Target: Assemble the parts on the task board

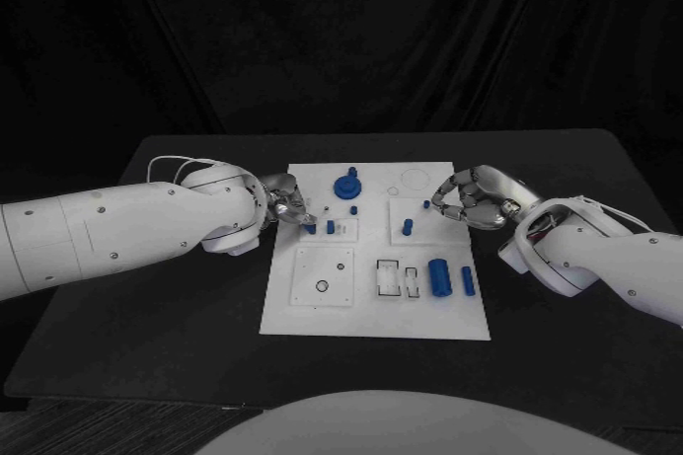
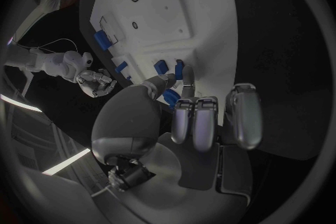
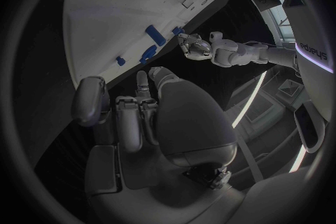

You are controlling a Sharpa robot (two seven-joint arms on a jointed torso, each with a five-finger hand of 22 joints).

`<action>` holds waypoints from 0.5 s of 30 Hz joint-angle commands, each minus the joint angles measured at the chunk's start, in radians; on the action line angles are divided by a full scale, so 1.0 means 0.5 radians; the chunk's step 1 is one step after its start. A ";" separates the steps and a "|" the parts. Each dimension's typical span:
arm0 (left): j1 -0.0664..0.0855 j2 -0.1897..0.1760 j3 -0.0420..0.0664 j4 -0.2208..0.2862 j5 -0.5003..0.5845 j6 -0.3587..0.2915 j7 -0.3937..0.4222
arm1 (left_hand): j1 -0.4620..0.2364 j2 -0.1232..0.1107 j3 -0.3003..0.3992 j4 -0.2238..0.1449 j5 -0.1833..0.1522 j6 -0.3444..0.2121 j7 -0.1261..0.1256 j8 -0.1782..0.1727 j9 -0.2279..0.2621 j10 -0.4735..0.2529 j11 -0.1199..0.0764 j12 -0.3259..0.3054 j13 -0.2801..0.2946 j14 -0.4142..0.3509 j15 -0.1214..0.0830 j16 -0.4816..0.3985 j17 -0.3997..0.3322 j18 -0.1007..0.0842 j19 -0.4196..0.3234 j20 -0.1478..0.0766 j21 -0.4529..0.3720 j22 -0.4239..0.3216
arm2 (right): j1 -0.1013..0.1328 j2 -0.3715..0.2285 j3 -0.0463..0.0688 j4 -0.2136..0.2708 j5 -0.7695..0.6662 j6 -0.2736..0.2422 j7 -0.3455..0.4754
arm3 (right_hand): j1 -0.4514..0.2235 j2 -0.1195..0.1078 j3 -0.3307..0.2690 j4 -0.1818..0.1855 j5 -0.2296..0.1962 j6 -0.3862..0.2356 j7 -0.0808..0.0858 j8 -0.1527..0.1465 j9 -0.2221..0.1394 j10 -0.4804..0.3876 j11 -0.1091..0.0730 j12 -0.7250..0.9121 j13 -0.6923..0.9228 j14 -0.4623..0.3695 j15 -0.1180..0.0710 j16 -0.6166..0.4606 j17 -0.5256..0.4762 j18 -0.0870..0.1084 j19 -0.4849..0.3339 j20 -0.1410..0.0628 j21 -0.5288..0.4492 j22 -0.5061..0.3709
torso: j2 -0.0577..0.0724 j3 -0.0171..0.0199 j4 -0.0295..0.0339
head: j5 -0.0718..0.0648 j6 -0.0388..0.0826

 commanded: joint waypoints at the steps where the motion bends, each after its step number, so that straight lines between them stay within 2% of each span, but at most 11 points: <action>1: -0.004 0.004 0.001 -0.002 0.002 0.018 0.029 | -0.037 0.012 0.113 0.003 -0.017 -0.010 -0.032 0.068 0.093 0.229 -0.003 0.007 0.528 0.239 -0.014 0.027 0.532 -0.010 0.019 -0.002 -0.018 0.377 | -0.006 -0.004 0.001 0.005 -0.013 -0.016 -0.031 | 0.020 0.001 0.064 0.012 0.050 -0.028 -0.001 0.034 -0.024 0.191 0.008 0.033 0.539 0.201 0.011 0.040 0.541 0.009 -0.013 0.004 -0.037 0.317 | 0.001 -0.0018 -0.001 | 0.003 0.000; 6: -0.005 0.003 0.001 -0.003 0.002 0.023 0.033 | -0.057 0.001 0.078 0.024 -0.026 -0.032 -0.026 0.060 0.092 0.229 0.001 0.007 0.528 0.239 -0.011 0.027 0.532 -0.009 0.018 0.000 -0.024 0.376 | -0.006 -0.005 0.001 0.006 -0.013 -0.016 -0.032 | 0.020 0.001 0.064 0.012 0.050 -0.028 -0.001 0.034 -0.024 0.191 0.008 0.033 0.539 0.201 0.011 0.040 0.541 0.009 -0.013 0.004 -0.037 0.317 | 0.001 -0.0001 -0.001 | 0.003 0.000; 11: -0.006 0.001 0.001 0.000 0.002 0.037 0.037 | -0.067 -0.001 0.027 0.048 -0.097 -0.037 -0.025 0.059 0.092 0.229 0.004 0.007 0.528 0.239 -0.008 0.027 0.532 -0.008 0.017 0.003 -0.031 0.375 | -0.006 -0.006 0.001 0.007 -0.013 -0.015 -0.033 | 0.019 0.000 0.065 0.012 0.050 -0.029 0.000 0.034 -0.024 0.191 0.008 0.033 0.539 0.201 0.012 0.041 0.543 0.009 -0.013 0.004 -0.036 0.317 | 0.001 -0.0009 -0.002 | 0.006 0.000; 15: -0.006 -0.001 0.001 0.003 0.002 0.052 0.035 | -0.071 -0.003 0.005 0.059 -0.130 -0.039 -0.024 0.056 0.089 0.229 0.005 0.007 0.528 0.239 -0.007 0.027 0.532 -0.008 0.017 0.004 -0.034 0.375 | -0.006 -0.006 0.001 0.006 -0.013 -0.015 -0.033 | 0.019 0.000 0.065 0.012 0.050 -0.029 0.000 0.034 -0.024 0.191 0.008 0.033 0.539 0.201 0.012 0.041 0.543 0.009 -0.013 0.004 -0.036 0.317 | 0.001 -0.0006 -0.002 | 0.007 0.000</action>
